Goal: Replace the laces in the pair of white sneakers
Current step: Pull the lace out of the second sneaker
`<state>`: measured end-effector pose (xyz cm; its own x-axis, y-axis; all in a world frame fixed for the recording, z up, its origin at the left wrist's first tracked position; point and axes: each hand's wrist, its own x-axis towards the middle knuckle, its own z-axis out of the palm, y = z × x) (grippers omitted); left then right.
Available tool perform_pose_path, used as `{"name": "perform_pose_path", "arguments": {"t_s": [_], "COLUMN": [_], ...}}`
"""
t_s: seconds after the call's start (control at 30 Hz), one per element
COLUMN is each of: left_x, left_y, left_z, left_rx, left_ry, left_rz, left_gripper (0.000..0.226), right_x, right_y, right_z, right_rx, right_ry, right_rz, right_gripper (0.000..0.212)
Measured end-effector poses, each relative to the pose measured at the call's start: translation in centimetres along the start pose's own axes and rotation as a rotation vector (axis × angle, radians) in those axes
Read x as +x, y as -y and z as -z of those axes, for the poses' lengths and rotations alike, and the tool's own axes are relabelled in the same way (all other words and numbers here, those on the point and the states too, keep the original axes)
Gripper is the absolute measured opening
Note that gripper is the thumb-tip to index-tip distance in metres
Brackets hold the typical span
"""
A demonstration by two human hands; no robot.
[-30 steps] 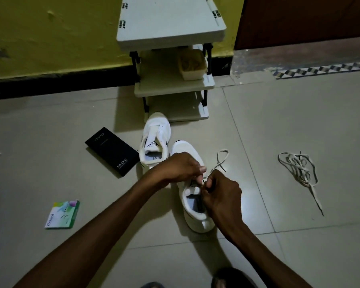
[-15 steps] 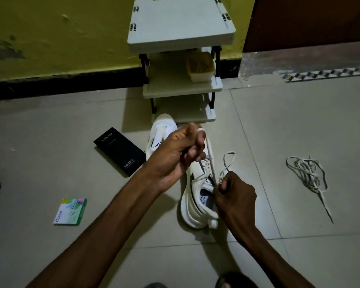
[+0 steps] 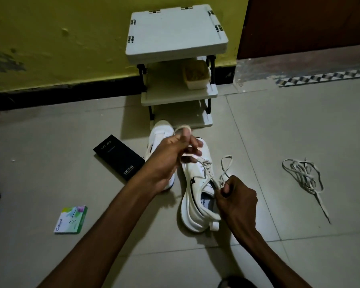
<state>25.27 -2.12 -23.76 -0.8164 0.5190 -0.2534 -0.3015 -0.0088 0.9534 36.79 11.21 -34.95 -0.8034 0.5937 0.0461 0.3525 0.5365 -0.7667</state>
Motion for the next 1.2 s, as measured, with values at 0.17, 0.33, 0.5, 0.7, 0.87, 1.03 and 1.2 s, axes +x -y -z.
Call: {"name": "perform_pose_path", "arguments": {"t_s": [0.17,0.33,0.5,0.7,0.87,1.03,1.2], "left_x": [-0.5,-2.7,-2.7,-2.2,-2.1,-2.7,-3.2], "left_y": [3.4,7.8,9.4,10.2,11.3,10.6,10.5], "left_z": [0.5,-2.2,-2.7,-0.8,0.9,-0.5,-0.9], "left_rx": [1.115,1.145,1.059,0.793,0.534,0.690,0.785], "left_ry": [-0.222,-0.245,-0.313,-0.352,-0.389,-0.416,-0.374], "left_rz": [0.103,-0.036,-0.033,0.024,0.127,0.000,-0.059], "left_gripper": [0.055,0.073,0.081,0.083,0.069,0.060,0.059], "right_x": [0.2,-0.8,-0.4,0.5,2.1,2.0,2.3], "right_y": [-0.2,1.0,1.7,0.9,-0.2,0.2,1.1], "right_z": [0.2,-0.3,-0.2,0.2,0.2,0.8,-0.2], "right_rx": [-0.024,-0.083,-0.369,-0.147,0.050,-0.106,-0.466], "right_ry": [0.028,0.109,0.201,0.189,0.188,0.245,0.239], "right_rz": [0.034,0.153,0.179,0.101,-0.211,0.141,0.591], "right_gripper": [0.028,0.022,0.032,0.048,0.035,0.037,0.023]}}
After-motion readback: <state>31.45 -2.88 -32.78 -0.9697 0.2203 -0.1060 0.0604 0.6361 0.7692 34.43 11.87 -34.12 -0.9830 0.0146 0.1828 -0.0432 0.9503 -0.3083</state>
